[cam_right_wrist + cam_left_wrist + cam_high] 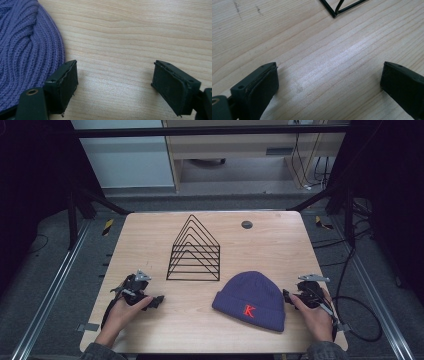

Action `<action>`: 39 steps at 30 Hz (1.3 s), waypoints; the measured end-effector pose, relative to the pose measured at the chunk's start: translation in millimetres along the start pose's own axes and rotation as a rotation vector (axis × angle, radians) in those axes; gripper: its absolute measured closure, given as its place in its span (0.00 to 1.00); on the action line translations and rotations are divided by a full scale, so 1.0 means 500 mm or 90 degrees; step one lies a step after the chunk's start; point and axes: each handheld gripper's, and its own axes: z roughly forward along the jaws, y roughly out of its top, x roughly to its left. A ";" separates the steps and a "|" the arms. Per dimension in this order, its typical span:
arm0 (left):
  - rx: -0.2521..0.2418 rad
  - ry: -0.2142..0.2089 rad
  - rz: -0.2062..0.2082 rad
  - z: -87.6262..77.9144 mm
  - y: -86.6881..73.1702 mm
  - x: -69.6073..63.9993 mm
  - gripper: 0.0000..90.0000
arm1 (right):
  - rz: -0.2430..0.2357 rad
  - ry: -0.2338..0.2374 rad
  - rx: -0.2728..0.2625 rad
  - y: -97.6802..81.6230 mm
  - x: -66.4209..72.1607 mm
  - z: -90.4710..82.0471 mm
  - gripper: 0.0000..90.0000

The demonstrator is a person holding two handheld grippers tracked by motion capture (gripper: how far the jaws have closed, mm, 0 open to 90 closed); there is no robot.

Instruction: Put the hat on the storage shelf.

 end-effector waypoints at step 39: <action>-0.003 0.001 0.005 -0.001 -0.004 -0.004 0.00 | -0.094 0.076 0.029 0.107 0.053 -0.019 0.41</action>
